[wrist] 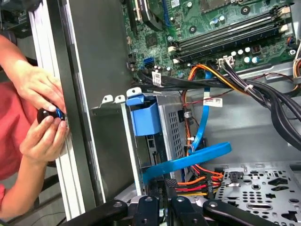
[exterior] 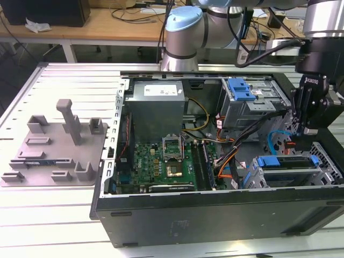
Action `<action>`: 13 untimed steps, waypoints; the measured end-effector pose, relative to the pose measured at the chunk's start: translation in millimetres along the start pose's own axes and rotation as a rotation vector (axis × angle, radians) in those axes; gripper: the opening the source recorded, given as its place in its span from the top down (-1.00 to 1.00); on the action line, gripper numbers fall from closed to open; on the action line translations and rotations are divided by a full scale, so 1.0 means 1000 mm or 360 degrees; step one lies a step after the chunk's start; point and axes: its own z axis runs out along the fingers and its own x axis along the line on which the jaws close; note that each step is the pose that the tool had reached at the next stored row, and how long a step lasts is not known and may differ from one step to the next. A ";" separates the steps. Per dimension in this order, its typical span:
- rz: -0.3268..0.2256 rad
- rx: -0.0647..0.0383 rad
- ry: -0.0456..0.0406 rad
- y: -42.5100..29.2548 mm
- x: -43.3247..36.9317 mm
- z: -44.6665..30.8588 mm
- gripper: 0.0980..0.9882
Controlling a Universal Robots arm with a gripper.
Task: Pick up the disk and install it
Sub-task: 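Insert the first disk wire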
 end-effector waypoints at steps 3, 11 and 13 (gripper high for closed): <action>0.0004 -0.0003 -0.0007 0.0024 0.0024 0.0011 0.84; 0.0015 0.0015 -0.0134 0.0024 0.0148 0.0067 0.84; 0.0018 0.0022 -0.0185 0.0018 0.0181 0.0075 0.84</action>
